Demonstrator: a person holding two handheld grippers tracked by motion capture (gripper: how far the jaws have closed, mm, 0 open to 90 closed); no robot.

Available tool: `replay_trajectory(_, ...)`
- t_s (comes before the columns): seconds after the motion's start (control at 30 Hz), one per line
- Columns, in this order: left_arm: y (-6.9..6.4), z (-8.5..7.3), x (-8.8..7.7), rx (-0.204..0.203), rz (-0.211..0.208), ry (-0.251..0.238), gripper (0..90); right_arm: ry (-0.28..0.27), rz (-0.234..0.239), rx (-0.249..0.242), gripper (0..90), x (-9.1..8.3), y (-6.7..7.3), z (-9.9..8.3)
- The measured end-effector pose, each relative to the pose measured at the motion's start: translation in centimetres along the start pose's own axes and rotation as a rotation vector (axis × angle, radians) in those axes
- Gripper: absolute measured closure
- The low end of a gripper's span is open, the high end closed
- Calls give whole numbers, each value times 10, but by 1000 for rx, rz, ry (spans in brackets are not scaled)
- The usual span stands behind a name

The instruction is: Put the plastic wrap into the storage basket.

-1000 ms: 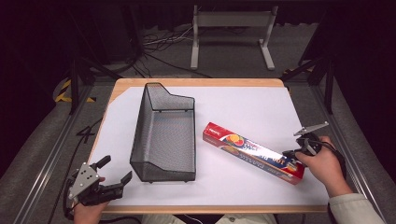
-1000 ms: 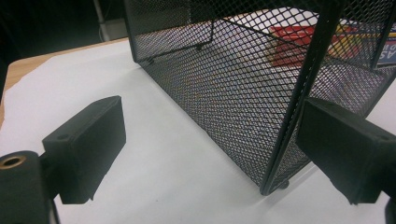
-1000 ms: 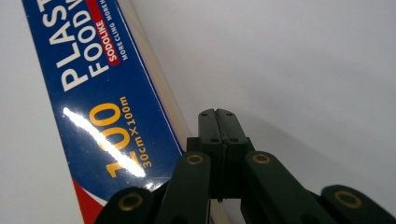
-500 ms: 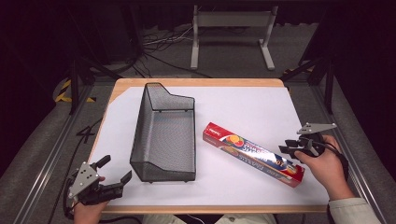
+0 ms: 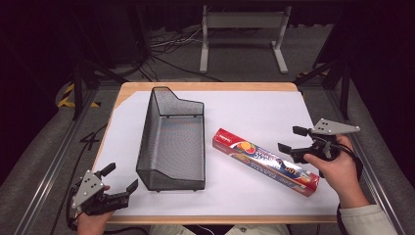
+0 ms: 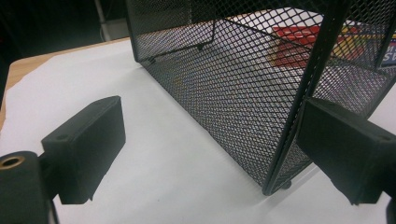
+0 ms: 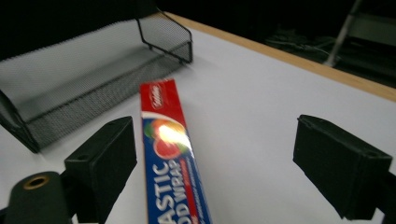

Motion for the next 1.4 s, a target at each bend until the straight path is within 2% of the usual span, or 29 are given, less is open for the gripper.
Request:
replay_trajectory(0.13,0,0,0,-1,0,-1,90,-74,62,10,113,5,13,14)
replay_trajectory(0.2,0,0,-1,0,-1,-2,90,-83,74,12,110,6,15,15)
replay_trajectory(0.3,0,0,-1,1,1,0,90,-126,127,31,83,13,24,23)
replay_trajectory(0.4,0,0,-1,0,1,0,90,-111,148,26,67,19,29,24)
replay_trajectory(0.6,0,0,-1,2,2,-2,89,-45,147,-3,31,39,34,18)
replay_trajectory(0.7,1,0,-1,1,3,-5,89,-29,144,14,17,51,37,15)
replay_trajectory(0.77,1,0,-1,1,3,-3,89,9,144,14,17,58,39,11)
replay_trajectory(0.9,1,0,-1,3,3,-5,89,117,129,-11,18,75,38,-3)
replay_trajectory(1.1,1,0,-2,-1,2,-11,89,229,131,-27,29,94,37,-22)
replay_trajectory(1.23,1,0,-2,-3,2,-11,89,322,121,-59,29,100,37,-37)
replay_trajectory(1.4,1,0,-2,-1,3,-11,89,407,124,-80,44,102,38,-50)
Point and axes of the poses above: each handheld gripper's, and its own axes: x roughly forward along the jaws, z roughly out of its top, y roughly to its left, the point moved 8 cm from there along x, roughly forward along the jaws, and after that the axes turned 3 degrees about -z, right-handed, at the moved point
